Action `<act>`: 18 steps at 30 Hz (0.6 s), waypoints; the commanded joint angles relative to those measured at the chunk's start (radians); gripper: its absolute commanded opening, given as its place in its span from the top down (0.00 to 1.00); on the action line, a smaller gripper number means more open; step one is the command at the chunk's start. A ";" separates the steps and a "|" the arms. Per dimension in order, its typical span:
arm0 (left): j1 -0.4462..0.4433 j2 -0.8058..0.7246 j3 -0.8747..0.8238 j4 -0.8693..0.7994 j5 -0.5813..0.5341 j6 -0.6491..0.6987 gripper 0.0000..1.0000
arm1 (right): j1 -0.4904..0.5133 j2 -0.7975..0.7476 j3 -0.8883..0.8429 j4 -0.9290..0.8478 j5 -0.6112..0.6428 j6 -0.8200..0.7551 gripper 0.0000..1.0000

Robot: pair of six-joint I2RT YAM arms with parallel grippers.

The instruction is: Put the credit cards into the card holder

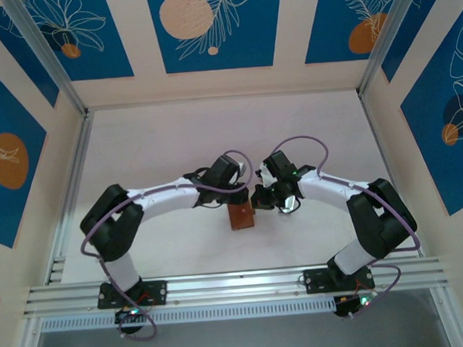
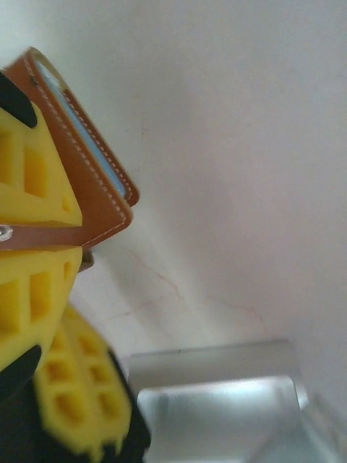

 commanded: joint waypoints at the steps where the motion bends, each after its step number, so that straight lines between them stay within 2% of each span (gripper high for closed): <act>1: 0.007 -0.058 -0.057 -0.022 0.008 -0.010 0.85 | 0.010 0.011 0.025 -0.021 -0.013 0.002 1.00; 8: 0.007 -0.066 -0.139 -0.008 -0.003 -0.015 0.86 | 0.019 0.006 0.039 -0.040 -0.009 -0.001 1.00; 14: 0.004 0.001 -0.133 0.020 0.005 -0.014 0.86 | 0.040 0.003 0.056 -0.059 0.003 -0.001 1.00; 18: -0.014 0.031 -0.127 0.014 -0.031 -0.007 0.87 | 0.053 0.010 0.071 -0.077 0.015 -0.004 1.00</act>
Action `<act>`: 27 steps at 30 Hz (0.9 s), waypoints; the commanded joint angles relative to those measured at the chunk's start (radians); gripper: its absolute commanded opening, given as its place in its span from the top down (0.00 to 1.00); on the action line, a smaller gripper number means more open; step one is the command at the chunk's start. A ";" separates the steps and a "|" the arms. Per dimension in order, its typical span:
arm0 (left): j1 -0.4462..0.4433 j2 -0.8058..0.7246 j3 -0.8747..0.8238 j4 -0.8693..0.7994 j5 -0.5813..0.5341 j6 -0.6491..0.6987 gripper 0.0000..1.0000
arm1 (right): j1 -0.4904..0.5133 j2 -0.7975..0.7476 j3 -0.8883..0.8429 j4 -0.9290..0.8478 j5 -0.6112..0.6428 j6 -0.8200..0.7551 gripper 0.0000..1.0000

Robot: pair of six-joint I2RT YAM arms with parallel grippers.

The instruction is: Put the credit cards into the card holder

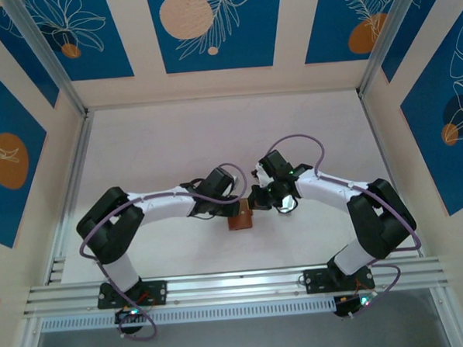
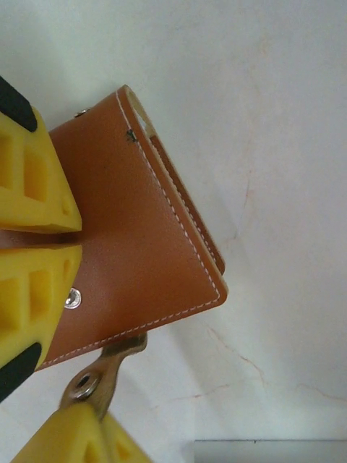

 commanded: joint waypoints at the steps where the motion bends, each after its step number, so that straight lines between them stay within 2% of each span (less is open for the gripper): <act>1: -0.015 0.035 0.009 -0.017 -0.036 -0.006 0.87 | 0.016 0.012 0.036 -0.041 0.006 -0.004 1.00; 18: -0.028 0.036 -0.041 0.030 -0.044 -0.033 0.87 | 0.071 0.169 0.087 -0.016 -0.012 0.014 1.00; 27: -0.027 0.027 -0.046 0.041 -0.047 -0.038 0.87 | 0.097 0.213 0.108 -0.077 0.078 0.020 1.00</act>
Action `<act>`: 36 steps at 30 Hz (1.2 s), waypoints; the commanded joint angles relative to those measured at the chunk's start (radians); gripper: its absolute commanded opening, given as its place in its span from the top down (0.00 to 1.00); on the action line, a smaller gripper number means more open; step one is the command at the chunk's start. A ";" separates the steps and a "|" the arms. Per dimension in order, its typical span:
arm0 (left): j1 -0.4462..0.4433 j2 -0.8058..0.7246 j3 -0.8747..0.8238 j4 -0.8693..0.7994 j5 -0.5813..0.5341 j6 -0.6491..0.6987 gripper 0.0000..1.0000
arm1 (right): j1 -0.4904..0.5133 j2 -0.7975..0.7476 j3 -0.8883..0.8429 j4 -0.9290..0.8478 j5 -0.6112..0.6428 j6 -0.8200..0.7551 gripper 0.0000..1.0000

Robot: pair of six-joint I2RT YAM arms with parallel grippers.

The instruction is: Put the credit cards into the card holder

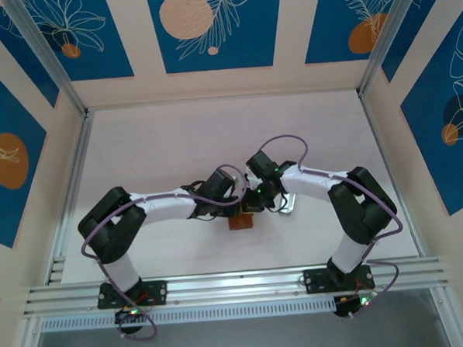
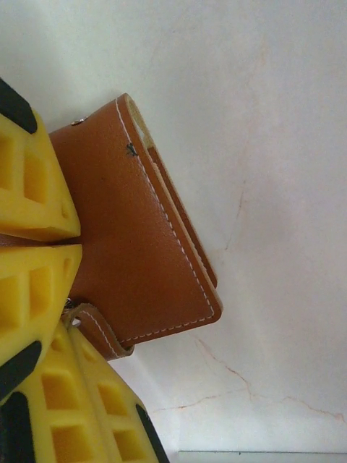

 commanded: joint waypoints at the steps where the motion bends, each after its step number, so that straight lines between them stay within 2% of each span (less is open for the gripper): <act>1: -0.009 0.019 -0.025 -0.006 -0.016 0.004 0.87 | 0.040 0.064 0.007 -0.030 0.064 0.016 1.00; 10: -0.006 -0.014 -0.034 0.009 -0.005 -0.020 0.87 | 0.087 0.136 0.028 -0.044 0.110 0.043 1.00; 20: 0.078 -0.133 -0.181 0.166 0.122 -0.119 0.85 | 0.084 0.142 0.037 -0.052 0.109 0.046 1.00; 26: 0.107 -0.197 -0.252 0.199 0.127 -0.137 0.85 | 0.083 0.141 0.042 -0.053 0.101 0.046 1.00; 29: 0.112 -0.236 -0.270 0.144 0.077 -0.121 0.85 | 0.081 0.140 0.044 -0.055 0.098 0.044 1.00; 36: 0.135 -0.281 -0.313 0.122 0.057 -0.107 0.85 | 0.080 0.121 0.049 -0.059 0.088 0.040 1.00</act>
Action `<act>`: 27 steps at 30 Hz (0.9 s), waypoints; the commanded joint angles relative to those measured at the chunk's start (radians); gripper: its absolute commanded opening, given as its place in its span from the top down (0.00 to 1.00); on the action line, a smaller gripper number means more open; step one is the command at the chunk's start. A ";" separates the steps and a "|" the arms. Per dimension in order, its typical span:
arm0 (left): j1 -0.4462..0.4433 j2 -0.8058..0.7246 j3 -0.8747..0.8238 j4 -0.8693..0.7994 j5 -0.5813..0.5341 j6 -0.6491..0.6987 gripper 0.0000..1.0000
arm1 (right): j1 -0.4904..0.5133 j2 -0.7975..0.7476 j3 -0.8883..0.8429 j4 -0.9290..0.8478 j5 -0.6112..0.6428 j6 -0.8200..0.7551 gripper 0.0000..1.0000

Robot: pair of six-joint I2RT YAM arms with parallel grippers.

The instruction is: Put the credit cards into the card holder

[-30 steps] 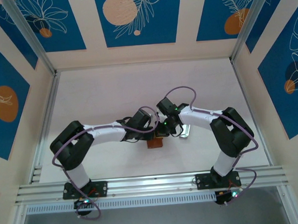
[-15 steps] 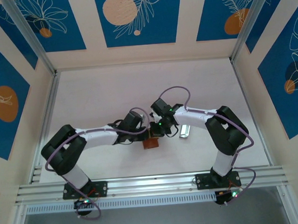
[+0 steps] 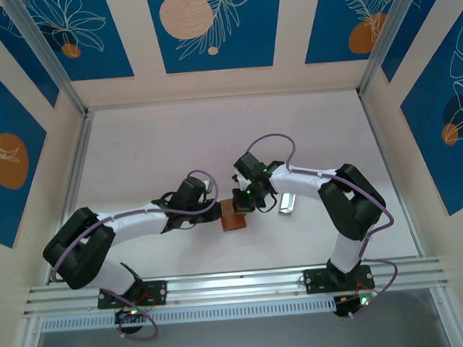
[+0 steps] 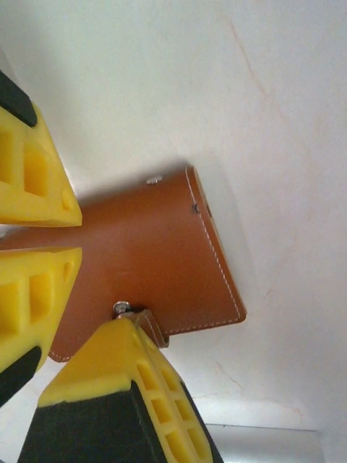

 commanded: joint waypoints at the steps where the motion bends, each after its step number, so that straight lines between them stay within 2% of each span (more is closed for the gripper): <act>1: 0.010 0.003 -0.006 -0.028 -0.006 0.011 0.85 | 0.006 0.049 -0.027 -0.066 0.039 0.010 1.00; 11: -0.023 0.153 0.050 0.010 0.020 0.025 0.87 | 0.014 -0.010 -0.014 -0.089 0.032 -0.002 1.00; 27: -0.056 0.192 0.078 0.019 0.007 0.026 0.86 | -0.005 -0.037 -0.028 -0.036 -0.063 0.011 1.00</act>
